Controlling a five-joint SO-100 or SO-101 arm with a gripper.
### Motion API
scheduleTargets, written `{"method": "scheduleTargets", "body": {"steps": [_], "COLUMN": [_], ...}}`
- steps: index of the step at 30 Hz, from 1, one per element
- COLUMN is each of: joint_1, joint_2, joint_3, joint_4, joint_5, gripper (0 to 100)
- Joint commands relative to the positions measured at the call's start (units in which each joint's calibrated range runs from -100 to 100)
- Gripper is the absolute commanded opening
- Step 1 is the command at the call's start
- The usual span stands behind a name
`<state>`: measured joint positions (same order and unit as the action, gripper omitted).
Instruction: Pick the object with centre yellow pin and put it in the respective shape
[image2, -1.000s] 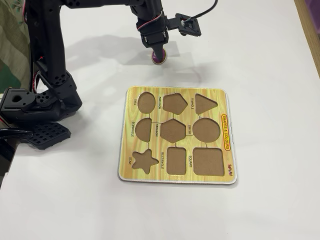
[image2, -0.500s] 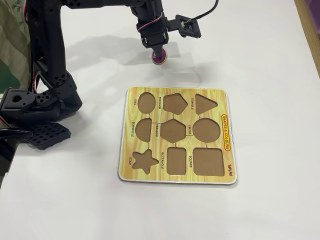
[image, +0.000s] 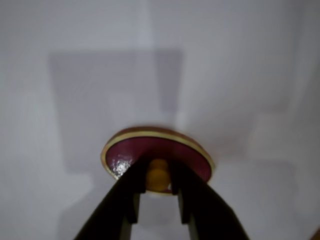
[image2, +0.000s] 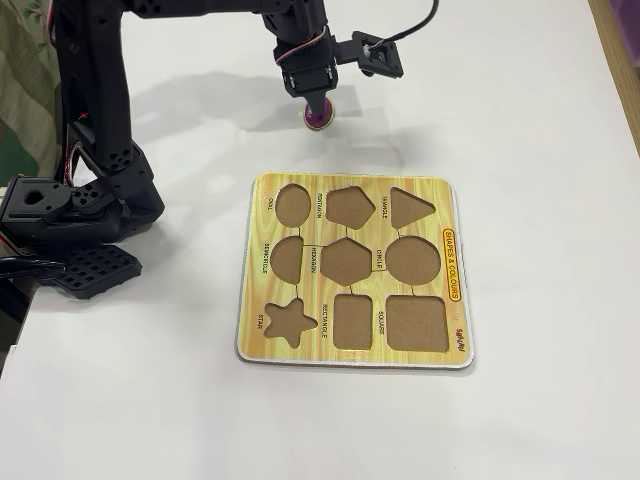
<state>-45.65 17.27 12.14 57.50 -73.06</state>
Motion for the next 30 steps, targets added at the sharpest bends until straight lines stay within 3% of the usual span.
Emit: {"method": "scheduleTargets", "body": {"steps": [1,18,30], "joint_1": [2.8,11.3,14.3], "joint_2": [-3.9,-12.7,-18.4], "joint_3": [0.2,5.5,10.4], "joint_4": [0.3,4.2,4.2], "joint_5": [0.2,4.8,4.8], "gripper": [6,6,6]}}
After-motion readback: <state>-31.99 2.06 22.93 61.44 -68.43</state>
